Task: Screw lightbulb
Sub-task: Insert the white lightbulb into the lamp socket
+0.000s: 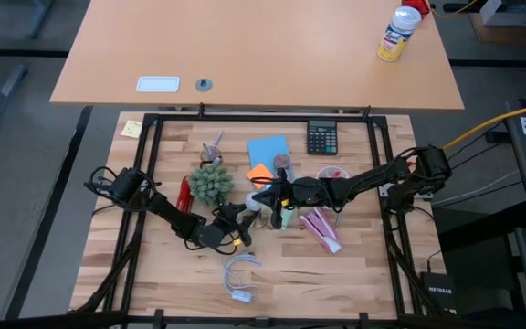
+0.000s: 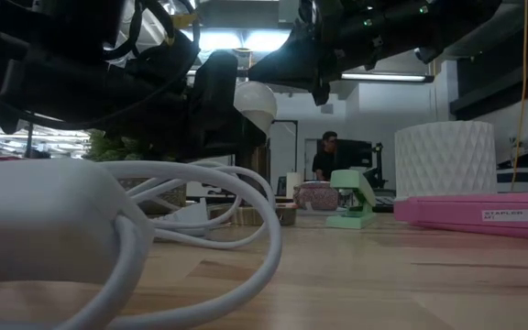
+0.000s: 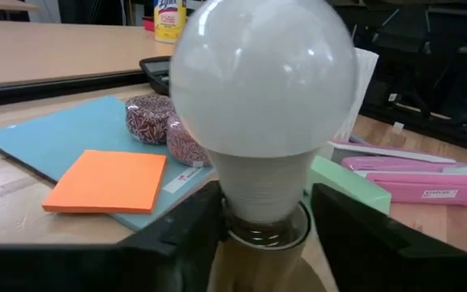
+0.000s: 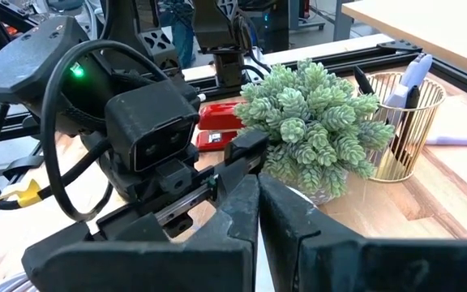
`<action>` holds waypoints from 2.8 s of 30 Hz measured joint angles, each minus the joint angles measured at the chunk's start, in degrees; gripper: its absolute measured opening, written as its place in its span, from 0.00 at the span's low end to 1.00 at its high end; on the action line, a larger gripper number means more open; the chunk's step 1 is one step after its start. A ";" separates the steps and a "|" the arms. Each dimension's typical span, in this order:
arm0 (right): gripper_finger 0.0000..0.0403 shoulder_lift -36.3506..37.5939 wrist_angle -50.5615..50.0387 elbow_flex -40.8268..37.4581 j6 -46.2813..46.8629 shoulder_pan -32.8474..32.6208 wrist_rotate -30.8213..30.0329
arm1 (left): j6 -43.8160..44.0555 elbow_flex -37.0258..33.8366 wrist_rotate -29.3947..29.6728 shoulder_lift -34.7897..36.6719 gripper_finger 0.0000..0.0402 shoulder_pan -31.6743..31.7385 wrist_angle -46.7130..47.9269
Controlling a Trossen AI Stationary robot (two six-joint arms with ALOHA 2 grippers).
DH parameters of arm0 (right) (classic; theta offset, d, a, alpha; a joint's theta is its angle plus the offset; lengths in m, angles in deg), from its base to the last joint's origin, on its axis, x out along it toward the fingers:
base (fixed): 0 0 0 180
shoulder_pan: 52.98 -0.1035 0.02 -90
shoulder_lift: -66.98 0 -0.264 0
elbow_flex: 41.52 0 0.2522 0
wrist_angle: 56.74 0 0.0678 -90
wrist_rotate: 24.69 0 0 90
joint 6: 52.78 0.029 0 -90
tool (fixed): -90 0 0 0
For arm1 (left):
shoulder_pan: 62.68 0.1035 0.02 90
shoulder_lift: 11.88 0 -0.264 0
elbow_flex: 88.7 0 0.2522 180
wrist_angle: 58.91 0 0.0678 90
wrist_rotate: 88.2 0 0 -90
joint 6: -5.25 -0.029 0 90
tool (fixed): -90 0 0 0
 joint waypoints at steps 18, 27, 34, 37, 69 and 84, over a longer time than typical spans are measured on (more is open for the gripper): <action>0.04 0.07 0.04 0.04 0.00 0.01 -0.02 | -6.43 -0.04 0.22 0.07 0.63 -0.45 0.18; 0.04 0.07 0.04 0.04 0.00 0.02 -0.04 | -8.98 -0.04 0.17 0.04 0.62 -0.46 0.20; 0.04 0.07 0.04 0.04 0.00 0.02 -0.03 | -10.88 -0.04 0.14 0.04 0.61 -0.46 0.20; 0.04 0.07 0.04 0.04 0.00 0.02 -0.03 | -10.97 -0.04 0.14 0.04 0.61 -0.46 0.20; 0.04 4.39 0.28 0.04 -0.23 0.02 0.12 | -11.09 0.00 0.20 0.04 0.61 -0.46 0.26; 0.04 5.28 -0.12 0.04 0.50 0.02 4.96 | -14.13 -0.07 0.82 -0.02 0.61 -0.47 -1.31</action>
